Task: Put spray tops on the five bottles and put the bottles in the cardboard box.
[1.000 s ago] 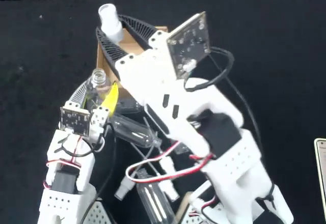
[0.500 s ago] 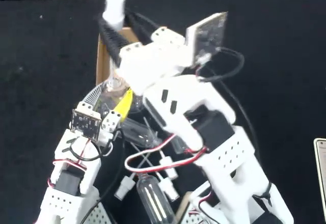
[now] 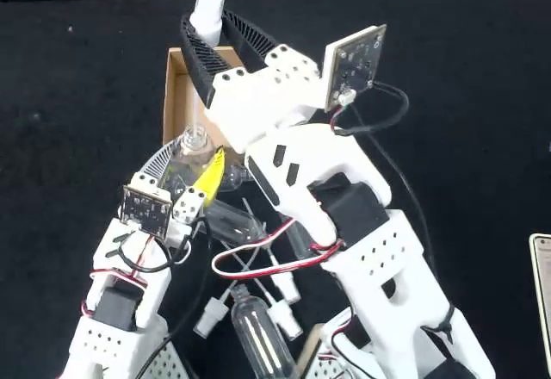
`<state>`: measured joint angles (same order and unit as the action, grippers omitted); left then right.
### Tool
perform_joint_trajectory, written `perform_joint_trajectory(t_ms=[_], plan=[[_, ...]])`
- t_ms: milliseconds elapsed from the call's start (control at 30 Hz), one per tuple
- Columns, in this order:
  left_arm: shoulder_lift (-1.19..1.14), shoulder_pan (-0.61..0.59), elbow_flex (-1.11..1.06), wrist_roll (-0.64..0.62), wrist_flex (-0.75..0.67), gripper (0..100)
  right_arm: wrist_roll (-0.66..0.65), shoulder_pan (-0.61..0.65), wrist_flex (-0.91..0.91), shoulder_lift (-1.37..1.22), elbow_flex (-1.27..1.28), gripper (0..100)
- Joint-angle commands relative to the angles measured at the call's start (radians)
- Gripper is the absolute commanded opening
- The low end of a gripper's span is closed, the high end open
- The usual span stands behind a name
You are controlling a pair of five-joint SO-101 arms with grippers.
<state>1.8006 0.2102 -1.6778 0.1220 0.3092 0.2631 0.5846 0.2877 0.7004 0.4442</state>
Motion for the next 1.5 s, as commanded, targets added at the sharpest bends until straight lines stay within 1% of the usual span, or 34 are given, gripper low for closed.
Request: perform_joint_trajectory(t_ms=[0, 200, 333, 433, 600, 700, 867, 1000, 1100, 1200, 1367, 1467], plan=[[0.018, 0.012, -0.022, 0.012, -0.014, 4, -0.012, -0.021, -0.028, 0.076, -0.004, 1.1], [0.02, 0.012, -0.022, 0.012, -0.014, 4, -0.017, -0.014, -0.031, 0.082, 0.015, 1.1], [0.02, 0.012, -0.022, 0.012, -0.014, 4, -0.068, -0.011, -0.068, 0.084, 0.01, 1.1], [0.02, 0.012, -0.022, 0.012, -0.014, 4, -0.069, -0.012, -0.097, 0.077, 0.016, 1.1], [0.02, 0.012, -0.022, 0.012, -0.014, 4, -0.071, -0.009, -0.097, 0.074, 0.018, 1.1], [0.02, 0.012, -0.022, 0.012, -0.014, 4, -0.071, -0.009, -0.103, 0.074, 0.05, 1.1], [0.02, 0.012, -0.022, 0.012, -0.014, 4, -0.072, -0.008, -0.192, 0.076, 0.134, 1.1], [0.02, 0.012, -0.022, 0.012, -0.014, 4, -0.091, 0.012, -0.187, 0.082, 0.165, 1.0], [0.02, 0.012, -0.022, 0.012, -0.015, 4, -0.091, 0.048, -0.126, 0.093, 0.174, 1.0], [0.02, 0.012, -0.022, 0.012, -0.015, 4, -0.091, 0.087, -0.002, 0.136, 0.176, 1.1], [0.02, 0.012, -0.022, 0.012, -0.015, 4, -0.091, 0.095, 0.153, 0.189, 0.176, 1.5], [0.02, 0.012, -0.022, 0.012, -0.015, 4, -0.089, 0.126, 0.216, 0.183, 0.176, 8.6]])
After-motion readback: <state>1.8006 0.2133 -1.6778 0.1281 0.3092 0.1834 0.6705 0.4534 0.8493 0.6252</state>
